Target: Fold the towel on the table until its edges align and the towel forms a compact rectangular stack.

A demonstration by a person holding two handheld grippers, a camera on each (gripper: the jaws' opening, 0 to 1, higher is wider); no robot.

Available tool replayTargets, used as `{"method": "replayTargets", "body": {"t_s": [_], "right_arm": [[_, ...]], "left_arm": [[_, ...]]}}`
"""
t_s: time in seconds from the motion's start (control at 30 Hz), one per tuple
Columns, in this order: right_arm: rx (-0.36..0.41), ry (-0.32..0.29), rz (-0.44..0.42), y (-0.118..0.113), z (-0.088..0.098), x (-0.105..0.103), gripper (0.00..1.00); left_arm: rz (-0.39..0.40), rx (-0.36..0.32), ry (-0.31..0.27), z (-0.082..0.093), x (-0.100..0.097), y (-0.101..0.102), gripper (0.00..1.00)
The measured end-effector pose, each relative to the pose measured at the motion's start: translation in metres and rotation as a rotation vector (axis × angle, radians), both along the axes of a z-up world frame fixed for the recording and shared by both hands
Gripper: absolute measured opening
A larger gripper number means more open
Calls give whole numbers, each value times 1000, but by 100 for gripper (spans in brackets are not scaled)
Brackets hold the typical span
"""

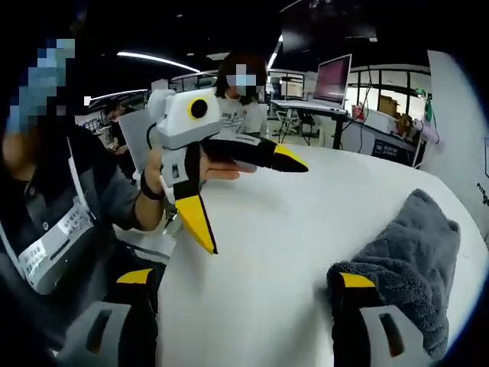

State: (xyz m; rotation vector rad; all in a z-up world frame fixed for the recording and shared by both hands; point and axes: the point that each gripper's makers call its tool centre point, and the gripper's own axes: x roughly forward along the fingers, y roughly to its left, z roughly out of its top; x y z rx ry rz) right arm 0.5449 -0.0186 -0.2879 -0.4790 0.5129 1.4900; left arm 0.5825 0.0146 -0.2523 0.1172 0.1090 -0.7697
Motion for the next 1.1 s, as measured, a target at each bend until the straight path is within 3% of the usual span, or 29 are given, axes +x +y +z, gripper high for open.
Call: {"method": "replayTargets", "body": {"t_s": [0.27, 0.53, 0.67, 0.83, 1.0, 1.1], "right_arm": [[13, 18, 52, 40, -1, 7, 99], [21, 20, 63, 45, 1, 5, 99], [44, 33, 56, 33, 11, 1, 99], [49, -20, 4, 7, 21, 6, 99], [103, -68, -120, -31, 36, 20, 99], [108, -86, -202, -57, 35, 28, 99]], "left_arm": [[31, -3, 3, -2, 1, 13, 96], [37, -3, 8, -3, 2, 15, 96], [37, -1, 5, -2, 2, 15, 96], [35, 2, 2, 1, 4, 13, 96], [23, 7, 3, 1, 3, 9, 96], [21, 8, 3, 2, 3, 6, 96]]}}
